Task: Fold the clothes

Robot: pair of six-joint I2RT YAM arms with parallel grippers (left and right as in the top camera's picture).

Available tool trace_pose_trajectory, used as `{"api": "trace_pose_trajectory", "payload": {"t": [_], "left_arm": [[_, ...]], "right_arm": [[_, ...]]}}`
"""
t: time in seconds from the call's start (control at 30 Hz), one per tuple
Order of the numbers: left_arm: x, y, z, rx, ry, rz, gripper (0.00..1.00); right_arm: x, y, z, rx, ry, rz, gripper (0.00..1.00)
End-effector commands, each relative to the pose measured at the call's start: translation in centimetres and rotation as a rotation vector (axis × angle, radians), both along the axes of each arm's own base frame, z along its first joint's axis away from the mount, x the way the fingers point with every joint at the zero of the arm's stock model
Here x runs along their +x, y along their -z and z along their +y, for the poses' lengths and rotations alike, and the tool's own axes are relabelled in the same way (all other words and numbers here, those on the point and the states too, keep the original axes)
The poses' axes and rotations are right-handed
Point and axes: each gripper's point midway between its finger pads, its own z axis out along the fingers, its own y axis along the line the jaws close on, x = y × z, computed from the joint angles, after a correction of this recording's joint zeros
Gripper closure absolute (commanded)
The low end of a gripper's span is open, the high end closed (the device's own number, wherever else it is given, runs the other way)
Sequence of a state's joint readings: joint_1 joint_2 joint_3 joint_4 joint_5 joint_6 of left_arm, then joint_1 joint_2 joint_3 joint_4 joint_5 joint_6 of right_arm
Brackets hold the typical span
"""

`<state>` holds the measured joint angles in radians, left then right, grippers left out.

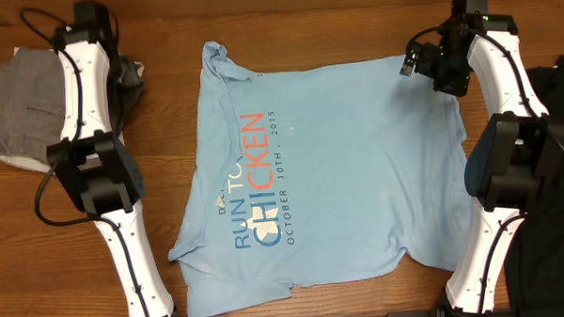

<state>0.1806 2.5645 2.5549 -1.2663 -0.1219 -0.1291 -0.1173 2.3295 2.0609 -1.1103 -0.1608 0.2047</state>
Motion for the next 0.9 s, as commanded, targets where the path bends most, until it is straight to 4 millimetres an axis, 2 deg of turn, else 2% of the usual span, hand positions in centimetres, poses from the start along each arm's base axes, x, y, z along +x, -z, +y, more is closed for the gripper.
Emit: {"api": "trace_pose_trajectory", "payload": {"t": [0.0,0.07,0.1,0.17,0.2,0.27,0.47,0.53,0.57,0.6,0.63,0.67,0.77,0.87], "left_arm": [[2.6,-10.7,-5.3,-0.056,0.038,-0.260,0.95],[2.3,-14.2,-8.6,-0.108,0.049,-0.328,0.96],[1.9,-15.3,-10.6,-0.138,0.069,-0.339,0.96],[1.0,-15.6,-14.1,-0.176,0.110,-0.317,0.96],[-0.3,-14.6,-17.3,-0.192,0.153,-0.254,0.96],[-1.6,-13.1,-20.0,-0.196,0.189,-0.180,0.96],[-5.2,-7.4,-25.6,-0.102,0.147,0.016,0.96],[-6.0,-6.0,-26.5,-0.081,0.154,0.061,0.96],[-6.5,-5.3,-26.6,-0.057,0.152,0.081,0.92],[-6.9,-4.5,-26.5,-0.016,0.142,0.102,0.86],[-7.6,-3.5,-25.8,0.046,0.108,0.131,0.74],[-7.9,-2.8,-25.6,0.061,0.091,0.149,0.71],[-8.7,-0.9,-24.9,0.075,0.054,0.197,0.64],[-8.8,1.1,-23.8,0.079,0.007,0.223,0.64]], "right_arm": [[0.6,-1.2,0.0,0.004,-0.004,-0.037,0.00],[0.7,-1.2,0.0,0.004,-0.004,-0.037,0.00],[0.7,-1.2,0.0,0.004,-0.004,-0.037,0.00],[0.7,-1.2,0.0,0.004,-0.004,-0.037,0.00],[0.7,-1.2,0.0,0.004,-0.004,-0.037,0.00],[0.7,-1.2,0.0,0.004,-0.004,-0.037,0.00],[0.7,-1.2,0.0,0.004,-0.004,-0.037,0.00],[0.7,-1.2,0.0,0.004,-0.004,-0.037,0.00],[0.7,-1.2,0.0,0.004,-0.004,-0.037,0.00],[0.7,-1.2,0.0,0.004,-0.004,-0.037,0.00],[0.6,-1.2,0.0,0.004,-0.004,-0.037,0.00],[0.7,-1.2,0.0,0.004,-0.004,-0.037,0.00],[0.7,-1.2,0.0,0.004,-0.004,-0.037,0.00],[0.7,-1.2,0.0,0.004,-0.004,-0.037,0.00]]}}
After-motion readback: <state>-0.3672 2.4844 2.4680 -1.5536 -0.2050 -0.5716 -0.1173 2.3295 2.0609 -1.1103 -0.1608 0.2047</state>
